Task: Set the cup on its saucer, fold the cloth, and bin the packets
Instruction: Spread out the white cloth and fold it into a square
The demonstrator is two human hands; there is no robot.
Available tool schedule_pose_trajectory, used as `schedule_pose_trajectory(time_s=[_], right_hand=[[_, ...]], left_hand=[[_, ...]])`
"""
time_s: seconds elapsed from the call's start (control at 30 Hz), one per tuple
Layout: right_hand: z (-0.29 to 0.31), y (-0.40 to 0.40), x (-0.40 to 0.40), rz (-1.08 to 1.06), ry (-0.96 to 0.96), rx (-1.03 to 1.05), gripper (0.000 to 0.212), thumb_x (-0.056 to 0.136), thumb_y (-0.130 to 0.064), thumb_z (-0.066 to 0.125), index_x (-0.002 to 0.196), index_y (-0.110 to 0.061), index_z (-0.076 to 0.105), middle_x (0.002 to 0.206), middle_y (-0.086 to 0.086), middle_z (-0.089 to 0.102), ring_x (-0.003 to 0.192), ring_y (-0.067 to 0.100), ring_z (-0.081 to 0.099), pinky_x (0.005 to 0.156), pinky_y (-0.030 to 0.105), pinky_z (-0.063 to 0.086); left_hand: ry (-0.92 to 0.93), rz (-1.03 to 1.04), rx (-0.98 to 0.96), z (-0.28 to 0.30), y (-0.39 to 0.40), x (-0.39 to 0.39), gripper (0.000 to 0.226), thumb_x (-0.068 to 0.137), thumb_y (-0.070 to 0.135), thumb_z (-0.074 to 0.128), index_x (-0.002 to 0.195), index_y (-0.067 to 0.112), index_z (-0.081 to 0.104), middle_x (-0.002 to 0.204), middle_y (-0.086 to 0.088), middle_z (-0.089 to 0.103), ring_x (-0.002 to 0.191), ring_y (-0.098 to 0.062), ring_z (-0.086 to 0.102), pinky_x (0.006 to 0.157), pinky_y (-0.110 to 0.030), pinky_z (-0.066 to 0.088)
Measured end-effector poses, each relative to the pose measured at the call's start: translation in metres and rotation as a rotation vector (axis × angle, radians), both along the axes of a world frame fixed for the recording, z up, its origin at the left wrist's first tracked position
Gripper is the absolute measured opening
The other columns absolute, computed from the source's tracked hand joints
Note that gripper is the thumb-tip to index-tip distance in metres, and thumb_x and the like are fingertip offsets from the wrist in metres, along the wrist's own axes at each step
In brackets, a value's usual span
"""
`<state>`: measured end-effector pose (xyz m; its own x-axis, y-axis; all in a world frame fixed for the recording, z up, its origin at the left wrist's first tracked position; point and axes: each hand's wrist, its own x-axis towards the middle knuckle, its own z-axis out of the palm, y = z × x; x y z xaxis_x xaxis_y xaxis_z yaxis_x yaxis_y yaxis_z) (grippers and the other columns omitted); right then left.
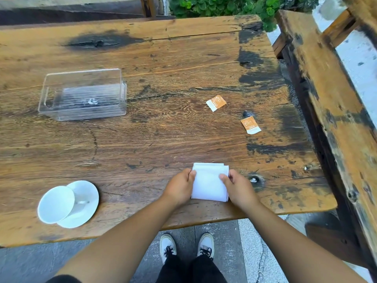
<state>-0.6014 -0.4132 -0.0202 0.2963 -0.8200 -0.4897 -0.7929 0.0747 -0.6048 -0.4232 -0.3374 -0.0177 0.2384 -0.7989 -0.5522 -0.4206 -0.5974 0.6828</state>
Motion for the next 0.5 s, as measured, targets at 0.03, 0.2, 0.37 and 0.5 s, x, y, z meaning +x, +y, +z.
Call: schedule_pose_trajectory(time_s=[0.03, 0.2, 0.37, 0.5], right_hand=[[0.000, -0.002, 0.004, 0.009, 0.052, -0.014, 0.026, 0.095, -0.042, 0.046, 0.080, -0.020, 0.051, 0.080, 0.005, 0.064, 0.076, 0.028, 0.060, 0.065, 0.036, 0.043], [-0.004, -0.009, 0.017, 0.058, 0.266, -0.096, 0.034, 0.097, -0.043, 0.038, 0.090, -0.012, 0.050, 0.084, 0.013, 0.066, 0.079, 0.032, 0.060, 0.062, 0.036, 0.041], [-0.009, -0.008, 0.021, 0.075, 0.402, -0.184, 0.039, 0.097, -0.043, 0.036, 0.101, -0.007, 0.051, 0.091, 0.018, 0.069, 0.084, 0.036, 0.064, 0.061, 0.037, 0.042], [-0.009, -0.003, 0.020, 0.127, 0.508, -0.300, 0.036, 0.095, -0.045, 0.040, 0.104, -0.011, 0.045, 0.092, 0.013, 0.067, 0.080, 0.033, 0.065, 0.053, 0.033, 0.039]], left_hand=[[-0.044, -0.010, 0.014, -0.002, -0.003, 0.000, 0.036, 0.100, 0.042, 0.027, 0.089, 0.016, 0.050, 0.086, -0.008, 0.062, 0.083, -0.030, 0.058, 0.068, -0.037, 0.042], [-0.235, -0.051, 0.088, -0.011, -0.018, -0.001, 0.038, 0.100, 0.040, 0.023, 0.091, 0.013, 0.048, 0.089, -0.013, 0.064, 0.078, -0.031, 0.056, 0.065, -0.038, 0.041], [-0.353, -0.081, 0.150, -0.018, -0.028, -0.005, 0.036, 0.099, 0.041, 0.024, 0.090, 0.015, 0.048, 0.097, -0.014, 0.067, 0.086, -0.033, 0.059, 0.065, -0.036, 0.037], [-0.431, -0.076, 0.176, -0.018, -0.033, -0.010, 0.040, 0.099, 0.040, 0.026, 0.105, 0.009, 0.051, 0.103, -0.016, 0.067, 0.093, -0.035, 0.061, 0.064, -0.035, 0.037]])
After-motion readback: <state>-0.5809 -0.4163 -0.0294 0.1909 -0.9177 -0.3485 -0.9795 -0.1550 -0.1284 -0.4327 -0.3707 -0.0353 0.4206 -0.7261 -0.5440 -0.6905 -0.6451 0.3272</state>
